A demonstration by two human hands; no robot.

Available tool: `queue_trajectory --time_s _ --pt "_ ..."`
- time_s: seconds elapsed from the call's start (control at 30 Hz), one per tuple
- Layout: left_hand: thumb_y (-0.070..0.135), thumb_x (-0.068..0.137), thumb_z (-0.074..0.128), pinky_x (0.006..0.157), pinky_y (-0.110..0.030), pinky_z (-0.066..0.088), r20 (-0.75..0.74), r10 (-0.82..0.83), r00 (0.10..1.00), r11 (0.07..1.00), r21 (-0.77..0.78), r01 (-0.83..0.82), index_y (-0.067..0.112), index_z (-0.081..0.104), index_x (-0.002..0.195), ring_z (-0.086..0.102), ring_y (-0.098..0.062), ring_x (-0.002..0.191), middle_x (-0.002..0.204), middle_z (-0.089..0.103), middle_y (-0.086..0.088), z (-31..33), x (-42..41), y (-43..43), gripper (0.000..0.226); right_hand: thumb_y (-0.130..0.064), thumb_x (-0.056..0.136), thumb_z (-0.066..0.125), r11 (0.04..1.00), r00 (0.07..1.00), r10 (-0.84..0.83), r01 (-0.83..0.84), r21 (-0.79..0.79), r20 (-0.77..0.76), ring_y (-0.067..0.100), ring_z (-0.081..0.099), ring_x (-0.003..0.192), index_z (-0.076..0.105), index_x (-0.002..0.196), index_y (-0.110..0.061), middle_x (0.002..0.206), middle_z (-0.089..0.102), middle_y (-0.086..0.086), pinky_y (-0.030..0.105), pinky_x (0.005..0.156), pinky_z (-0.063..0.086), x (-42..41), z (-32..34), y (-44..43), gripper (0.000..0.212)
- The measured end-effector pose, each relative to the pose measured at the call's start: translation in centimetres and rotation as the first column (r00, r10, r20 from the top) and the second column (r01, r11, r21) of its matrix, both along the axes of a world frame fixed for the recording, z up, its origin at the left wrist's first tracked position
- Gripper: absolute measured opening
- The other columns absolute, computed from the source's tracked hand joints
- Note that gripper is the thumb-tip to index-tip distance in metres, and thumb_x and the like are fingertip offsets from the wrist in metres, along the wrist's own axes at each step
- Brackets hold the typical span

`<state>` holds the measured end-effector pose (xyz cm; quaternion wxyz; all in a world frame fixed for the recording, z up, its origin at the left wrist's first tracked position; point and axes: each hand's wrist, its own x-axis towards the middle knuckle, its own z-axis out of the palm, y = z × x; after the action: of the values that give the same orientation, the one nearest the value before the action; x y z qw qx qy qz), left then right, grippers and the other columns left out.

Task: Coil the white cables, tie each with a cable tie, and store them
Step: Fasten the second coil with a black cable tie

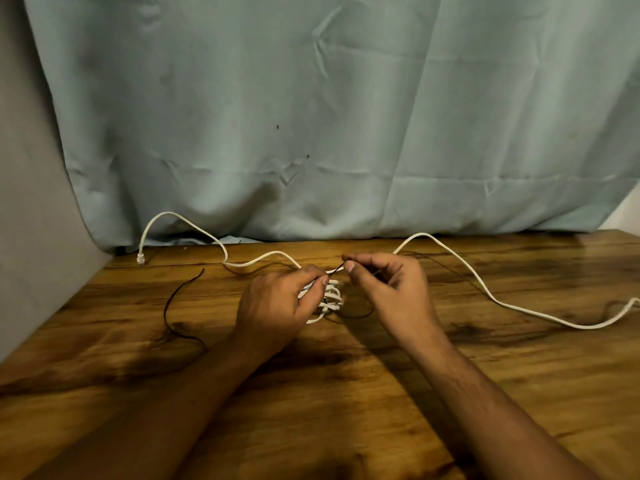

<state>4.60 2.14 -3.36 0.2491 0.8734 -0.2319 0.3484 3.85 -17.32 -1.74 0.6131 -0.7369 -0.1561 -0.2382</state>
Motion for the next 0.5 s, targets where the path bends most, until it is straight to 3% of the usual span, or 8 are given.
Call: queue_trajectory --time_s 0.17,0.3,0.5 --pt "0.047 0.1 0.045 0.063 -0.036 0.053 0.001 0.018 1.0 1.0 -0.017 -0.018 0.033 0.072 0.112 0.071 -0.015 0.076 0.086 0.077 0.008 0.06 -0.06 0.08 0.033 -0.012 0.092 0.076 1.0 1.0 0.006 -0.006 0.008 0.025 0.01 0.075 0.087 0.082 0.104 -0.017 0.092 0.08 -0.006 0.028 0.076 0.059 -0.29 0.14 0.01 0.014" --pt "0.047 0.1 0.045 0.064 -0.036 0.053 -0.008 0.021 1.0 0.999 -0.034 -0.022 0.033 0.072 0.111 0.071 -0.015 0.077 0.087 0.077 0.008 0.03 -0.09 0.12 0.032 -0.008 0.093 0.074 0.993 0.998 0.0 -0.007 0.118 0.06 0.002 0.068 0.074 0.081 0.102 -0.019 0.086 0.08 -0.005 0.019 0.065 0.05 -0.57 0.69 -0.04 0.015" --pt "0.051 0.1 0.042 0.063 -0.037 0.053 -0.01 0.011 1.0 1.0 -0.026 -0.011 0.033 0.07 0.112 0.071 -0.017 0.077 0.085 0.076 0.007 -0.06 0.03 0.1 0.035 -0.006 0.092 0.075 0.997 0.997 0.021 -0.026 0.072 0.075 0.009 0.075 0.089 0.08 0.102 -0.021 0.094 0.081 -0.006 0.025 0.079 0.057 -0.81 0.47 0.49 0.019"
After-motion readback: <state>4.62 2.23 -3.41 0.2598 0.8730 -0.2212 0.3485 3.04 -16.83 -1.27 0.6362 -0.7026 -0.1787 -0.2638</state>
